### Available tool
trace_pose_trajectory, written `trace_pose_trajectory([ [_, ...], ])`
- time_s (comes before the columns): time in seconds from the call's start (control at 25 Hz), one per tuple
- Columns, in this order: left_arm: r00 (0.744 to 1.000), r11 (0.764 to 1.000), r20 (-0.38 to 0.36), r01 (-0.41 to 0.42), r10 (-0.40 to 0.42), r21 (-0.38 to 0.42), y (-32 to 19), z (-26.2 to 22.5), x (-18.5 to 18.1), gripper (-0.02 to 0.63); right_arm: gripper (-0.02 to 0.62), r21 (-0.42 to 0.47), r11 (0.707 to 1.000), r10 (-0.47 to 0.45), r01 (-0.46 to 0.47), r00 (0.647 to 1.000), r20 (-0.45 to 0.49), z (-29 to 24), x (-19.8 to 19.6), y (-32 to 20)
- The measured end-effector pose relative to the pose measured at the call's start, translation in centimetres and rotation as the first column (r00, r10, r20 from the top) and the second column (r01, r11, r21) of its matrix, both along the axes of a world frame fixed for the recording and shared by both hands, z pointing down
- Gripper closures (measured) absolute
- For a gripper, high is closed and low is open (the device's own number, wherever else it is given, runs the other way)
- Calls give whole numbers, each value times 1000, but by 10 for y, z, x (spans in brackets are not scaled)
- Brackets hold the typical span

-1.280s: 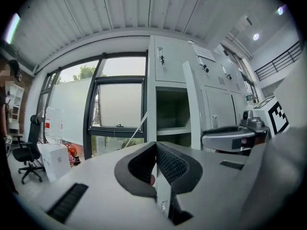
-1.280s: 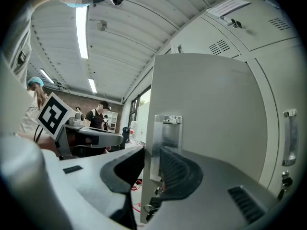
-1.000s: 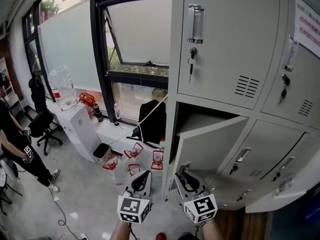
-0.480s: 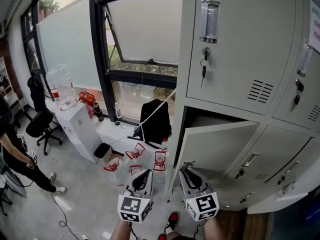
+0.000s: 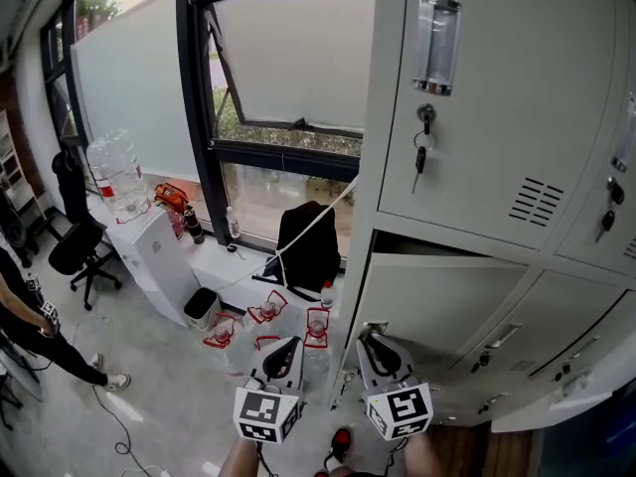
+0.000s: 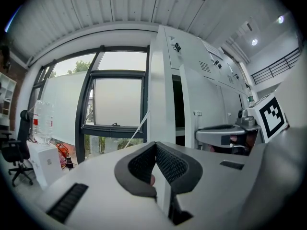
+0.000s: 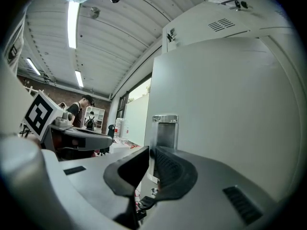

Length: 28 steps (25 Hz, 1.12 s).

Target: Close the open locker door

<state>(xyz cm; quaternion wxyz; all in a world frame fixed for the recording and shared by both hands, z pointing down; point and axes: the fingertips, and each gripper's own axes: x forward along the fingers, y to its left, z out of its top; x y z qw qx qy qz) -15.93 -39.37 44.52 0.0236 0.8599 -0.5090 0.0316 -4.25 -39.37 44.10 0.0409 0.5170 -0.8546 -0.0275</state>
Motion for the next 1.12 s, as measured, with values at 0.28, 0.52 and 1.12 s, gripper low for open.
trace_pose_trajectory([
  [0.28, 1000, 1000, -4, 8, -8, -6, -22, 1, 2, 584, 552, -6, 1000, 5, -5, 1000, -10, 0, 2, -22],
  [0.52, 1000, 1000, -6, 10, -10, -17, -35, 5, 4, 584, 552, -15, 999, 36, -36, 999, -12, -1, 5, -36],
  [1.12, 1000, 999, -8, 14, -14, -33, -51, 13, 12, 584, 552, -32, 998, 57, -57, 998, -6, 0, 11, -53],
])
